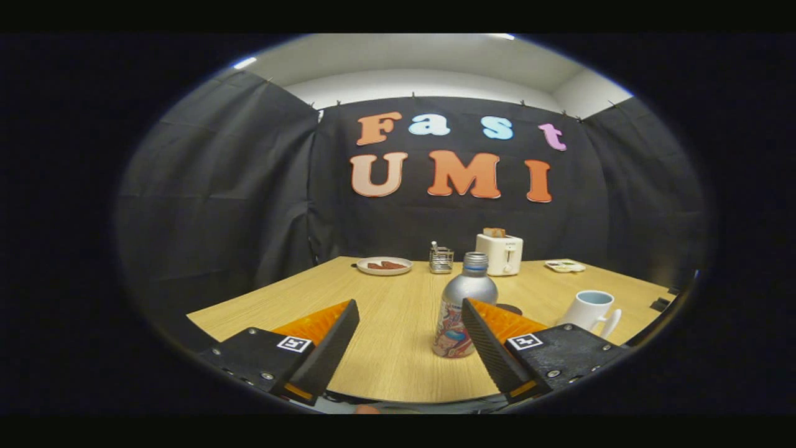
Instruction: Take the bottle from table, then pour the juice into the cup, finally place the bottle on the coaster
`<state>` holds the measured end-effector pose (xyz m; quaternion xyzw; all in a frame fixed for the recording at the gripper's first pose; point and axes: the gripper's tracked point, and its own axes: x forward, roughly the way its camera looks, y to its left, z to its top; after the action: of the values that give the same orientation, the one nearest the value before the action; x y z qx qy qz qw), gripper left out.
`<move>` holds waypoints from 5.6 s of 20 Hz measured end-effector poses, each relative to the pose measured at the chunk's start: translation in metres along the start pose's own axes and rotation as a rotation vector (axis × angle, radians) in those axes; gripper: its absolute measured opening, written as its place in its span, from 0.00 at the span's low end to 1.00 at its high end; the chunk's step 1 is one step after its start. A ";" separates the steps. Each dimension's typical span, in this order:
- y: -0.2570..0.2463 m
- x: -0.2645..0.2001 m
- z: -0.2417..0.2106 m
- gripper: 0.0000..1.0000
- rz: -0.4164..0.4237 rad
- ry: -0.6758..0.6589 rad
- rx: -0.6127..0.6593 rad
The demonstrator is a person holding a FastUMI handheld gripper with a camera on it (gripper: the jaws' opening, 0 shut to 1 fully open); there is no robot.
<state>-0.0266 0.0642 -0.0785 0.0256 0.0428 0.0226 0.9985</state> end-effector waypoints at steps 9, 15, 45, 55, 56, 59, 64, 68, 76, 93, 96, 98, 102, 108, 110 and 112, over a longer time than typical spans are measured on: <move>-0.032 0.020 -0.046 0.99 -0.103 0.084 -0.011; -0.039 0.042 -0.068 0.99 -0.119 0.169 -0.025; -0.075 0.062 -0.003 0.73 -0.260 0.182 0.611; -0.105 0.078 0.020 0.73 -0.299 0.100 1.011; -0.108 0.079 0.019 0.73 -0.306 0.099 1.048; -0.116 0.079 0.021 0.73 -0.309 0.068 1.182; -0.133 0.086 0.016 0.73 -0.335 0.048 1.338; -0.146 0.084 0.017 0.73 -0.354 0.029 1.466; -0.151 0.089 0.016 0.73 -0.360 0.030 1.626; -0.153 0.091 0.014 0.73 -0.356 0.038 1.850; -0.154 0.093 0.015 0.73 -0.374 0.052 1.892; -0.154 0.094 0.016 0.73 -0.377 0.050 1.913; -0.158 0.090 0.015 0.73 -0.378 0.037 1.946; -0.165 0.093 0.025 0.73 -0.371 0.018 2.004; -0.165 0.092 0.024 0.73 -0.366 0.023 2.011; -0.165 0.094 0.026 0.73 -0.360 0.026 2.025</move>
<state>0.0760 -0.0975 -0.0694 0.8485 0.0559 -0.1737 0.4968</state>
